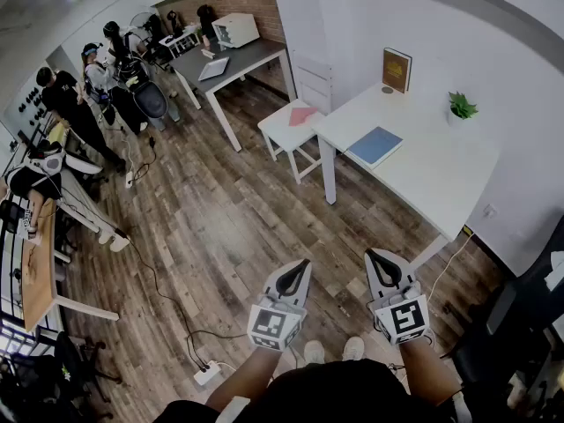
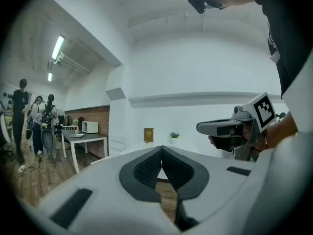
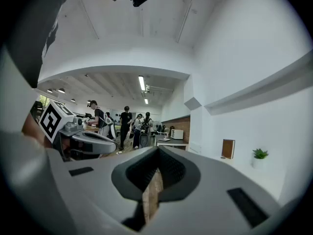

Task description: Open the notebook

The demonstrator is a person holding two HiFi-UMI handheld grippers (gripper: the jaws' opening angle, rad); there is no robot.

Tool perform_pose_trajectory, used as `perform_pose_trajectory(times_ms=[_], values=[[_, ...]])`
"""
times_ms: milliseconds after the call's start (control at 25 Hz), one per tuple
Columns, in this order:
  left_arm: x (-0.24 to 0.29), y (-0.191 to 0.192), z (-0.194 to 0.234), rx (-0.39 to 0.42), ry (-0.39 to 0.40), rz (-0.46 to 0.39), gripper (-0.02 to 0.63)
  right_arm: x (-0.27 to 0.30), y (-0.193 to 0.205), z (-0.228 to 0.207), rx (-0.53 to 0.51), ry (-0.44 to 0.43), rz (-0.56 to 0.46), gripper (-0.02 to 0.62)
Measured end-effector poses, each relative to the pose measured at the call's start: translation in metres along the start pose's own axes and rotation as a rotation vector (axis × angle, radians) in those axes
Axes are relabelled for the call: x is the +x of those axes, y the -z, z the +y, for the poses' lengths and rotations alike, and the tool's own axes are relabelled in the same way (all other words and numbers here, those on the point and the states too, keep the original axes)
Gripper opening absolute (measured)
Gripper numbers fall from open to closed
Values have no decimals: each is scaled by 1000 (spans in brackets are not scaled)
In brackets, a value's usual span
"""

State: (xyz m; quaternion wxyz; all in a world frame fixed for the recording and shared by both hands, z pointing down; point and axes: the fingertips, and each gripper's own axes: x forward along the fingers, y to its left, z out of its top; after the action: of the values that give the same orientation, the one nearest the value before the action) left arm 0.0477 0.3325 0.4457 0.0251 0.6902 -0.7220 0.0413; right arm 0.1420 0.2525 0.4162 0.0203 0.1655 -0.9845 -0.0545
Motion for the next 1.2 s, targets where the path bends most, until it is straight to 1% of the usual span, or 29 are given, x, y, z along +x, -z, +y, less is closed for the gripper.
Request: perform_pose_trajectory(times_ms=[80,320,400,480,560,640,720,840,960,1080,1200], values=[[2,-4,-10,-2,3,-6,5,-9,0,-4,-11,0,-3,3],[9,-10,-33,6,4,-6,5,-30,-2,-17,15,7,-6,3],[11,-10,-39,2,-4,-1,5,-37,1,-24,17,4,-4,3],[12,-11,-43,2,-19,-1,5,-44,1,-29,21,-16,-8,3],[14,-16,-44,12,-36,-10,5,-46,-2,-33,-3,-42,-28,3],[18,-21,-45,21,-47,-21,5,-46,-3,-38,-22,-47,-42,3],[23,-22,-44,18,-56,-30,5,-42,-2,-45,-1,-45,-43,3],[32,-20,-35,7,-67,-36,5,-27,1,-52,30,-42,-33,3],[44,-16,-18,4,-64,-31,5,-3,1,-59,31,-49,-30,3],[60,-10,7,-4,-68,-27,5,28,2,-69,27,-49,-29,3],[80,-13,39,-2,-62,-31,5,65,0,-78,37,-39,-26,3]])
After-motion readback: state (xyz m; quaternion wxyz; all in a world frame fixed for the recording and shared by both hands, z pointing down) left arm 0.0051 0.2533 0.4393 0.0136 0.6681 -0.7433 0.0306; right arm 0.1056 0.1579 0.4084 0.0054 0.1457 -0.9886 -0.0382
